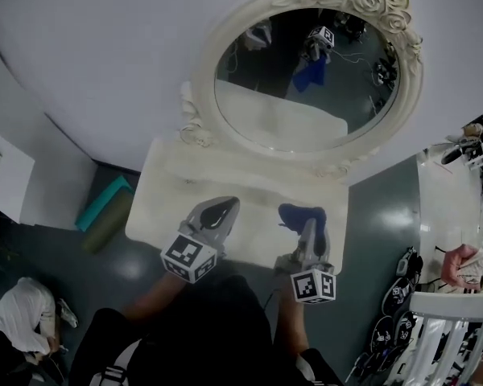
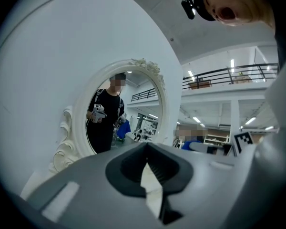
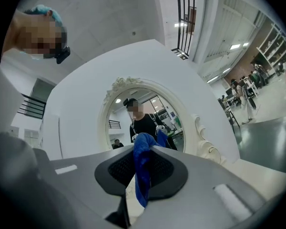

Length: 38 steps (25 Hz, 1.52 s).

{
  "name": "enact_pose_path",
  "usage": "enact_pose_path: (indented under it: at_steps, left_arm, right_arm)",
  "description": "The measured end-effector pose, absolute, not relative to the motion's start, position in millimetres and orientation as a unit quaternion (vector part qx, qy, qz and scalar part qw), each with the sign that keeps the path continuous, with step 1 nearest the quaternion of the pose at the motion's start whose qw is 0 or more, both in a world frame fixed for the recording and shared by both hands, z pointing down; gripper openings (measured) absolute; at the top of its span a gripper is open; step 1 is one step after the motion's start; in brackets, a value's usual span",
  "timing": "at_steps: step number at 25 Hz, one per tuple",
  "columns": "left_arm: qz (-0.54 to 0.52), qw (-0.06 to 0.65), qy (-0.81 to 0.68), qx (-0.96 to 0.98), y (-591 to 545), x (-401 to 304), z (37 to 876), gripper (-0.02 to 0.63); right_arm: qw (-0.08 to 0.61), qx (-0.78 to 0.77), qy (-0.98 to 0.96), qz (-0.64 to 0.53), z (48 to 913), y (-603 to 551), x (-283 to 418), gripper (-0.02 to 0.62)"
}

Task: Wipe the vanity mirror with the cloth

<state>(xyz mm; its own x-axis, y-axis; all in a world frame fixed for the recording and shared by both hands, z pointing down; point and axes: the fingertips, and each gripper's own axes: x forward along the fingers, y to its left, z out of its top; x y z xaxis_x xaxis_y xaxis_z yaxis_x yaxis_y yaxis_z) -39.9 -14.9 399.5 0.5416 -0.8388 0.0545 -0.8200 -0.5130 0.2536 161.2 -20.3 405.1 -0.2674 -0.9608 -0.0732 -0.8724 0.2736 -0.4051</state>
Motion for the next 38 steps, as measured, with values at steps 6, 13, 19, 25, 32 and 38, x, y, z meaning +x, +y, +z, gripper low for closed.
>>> enact_pose_path:
  at_steps: [6,13,19,25,32,38]
  left_arm:
    - [-0.04,0.129,-0.476,0.869,-46.3,-41.7,393.5,0.009]
    - [-0.044,0.116,-0.487,0.865,-79.0,-20.5,379.5,0.009]
    - [-0.049,0.109,-0.484,0.867,-106.2,-9.7,372.4,0.009]
    - [-0.05,0.096,-0.484,0.868,-126.7,1.0,360.4,0.009]
    - [-0.045,0.091,-0.485,0.869,-153.8,14.3,353.5,0.009]
    - [-0.036,0.094,-0.483,0.87,-167.6,24.3,360.6,0.009]
  right_arm:
    - [0.156,-0.598,0.774,-0.139,397.7,-53.2,167.1,0.041]
    - [0.167,-0.601,0.771,-0.129,381.7,-98.2,195.2,0.041]
    - [0.179,-0.601,0.77,-0.116,368.2,-135.3,206.9,0.041]
    - [0.187,-0.604,0.768,-0.1,355.4,-165.9,219.8,0.041]
    - [0.186,-0.614,0.76,-0.101,353.4,-199.7,233.2,0.041]
    - [0.18,-0.623,0.755,-0.101,353.3,-227.9,246.4,0.041]
